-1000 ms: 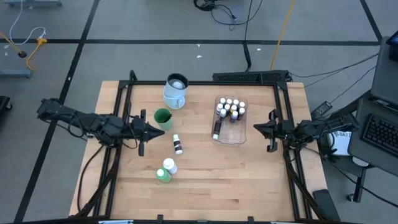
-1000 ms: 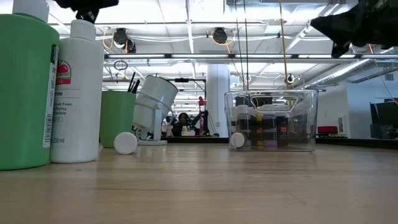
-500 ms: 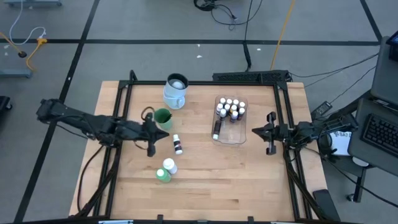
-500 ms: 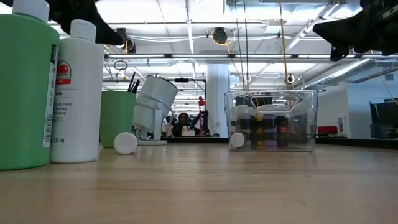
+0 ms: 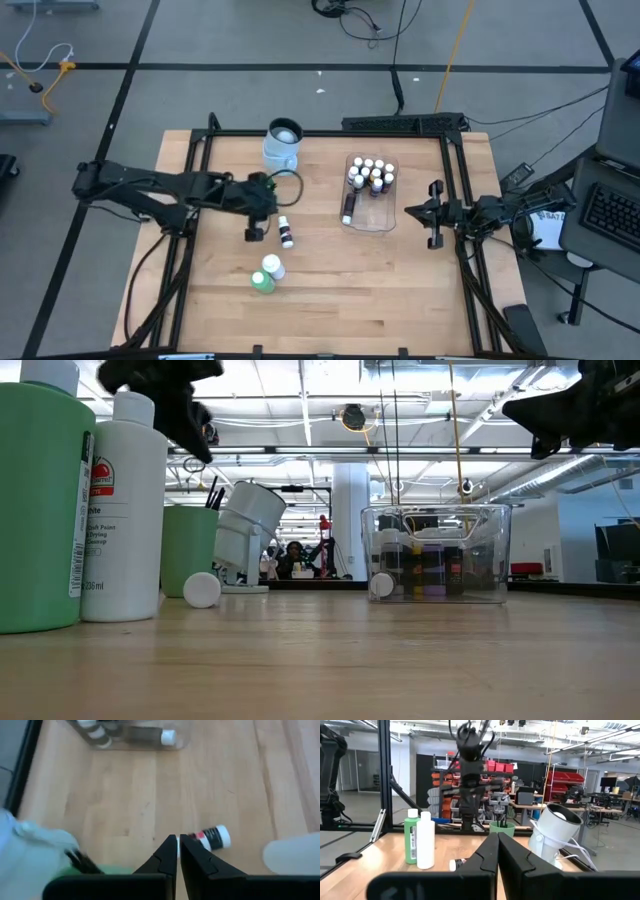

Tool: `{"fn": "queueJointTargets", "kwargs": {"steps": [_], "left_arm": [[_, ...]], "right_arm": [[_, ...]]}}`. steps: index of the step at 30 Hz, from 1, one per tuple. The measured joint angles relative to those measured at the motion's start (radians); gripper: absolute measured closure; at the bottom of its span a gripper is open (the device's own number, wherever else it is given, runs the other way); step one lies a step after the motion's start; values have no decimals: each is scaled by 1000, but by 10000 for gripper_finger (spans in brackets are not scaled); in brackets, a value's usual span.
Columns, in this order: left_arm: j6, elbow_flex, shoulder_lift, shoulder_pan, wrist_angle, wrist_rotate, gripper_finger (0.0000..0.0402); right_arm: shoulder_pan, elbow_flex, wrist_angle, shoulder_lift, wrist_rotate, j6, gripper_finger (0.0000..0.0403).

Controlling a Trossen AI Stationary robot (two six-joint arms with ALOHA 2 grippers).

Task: Pick & Place Paint Supplies
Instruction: Put the white paint bottle into the transparent bin

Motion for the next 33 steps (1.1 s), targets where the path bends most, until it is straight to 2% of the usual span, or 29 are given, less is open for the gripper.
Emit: {"fn": "queueJointTargets", "kwargs": {"steps": [8,10,13,15,17,20,23,26,30,33], "left_arm": [[136,285,226,59,-127,-6,376],[232,334,276,61,-149,-6,376],[472,358,335,74,-223,11,376],[608,352,364,86,-278,48,374],[674,352,386,100,-328,119,365],[648,352,410,116,-364,179,330],[591,352,423,119,-360,180,276],[624,352,441,112,-366,171,215],[767,343,443,75,-391,27,146],[878,320,443,51,-388,-36,117]], "right_arm": [[0,-1,-21,0,0,6,403],[0,-1,-21,0,0,7,403],[0,-2,-21,1,-1,19,403],[0,-2,-22,1,-1,33,403],[0,-2,-31,0,-1,41,403],[0,-2,-46,1,-1,52,403],[0,-2,-61,1,0,59,403],[0,-2,-63,1,-1,60,403],[0,-3,-58,1,-1,66,403],[0,-3,-63,1,-1,89,403]]}}
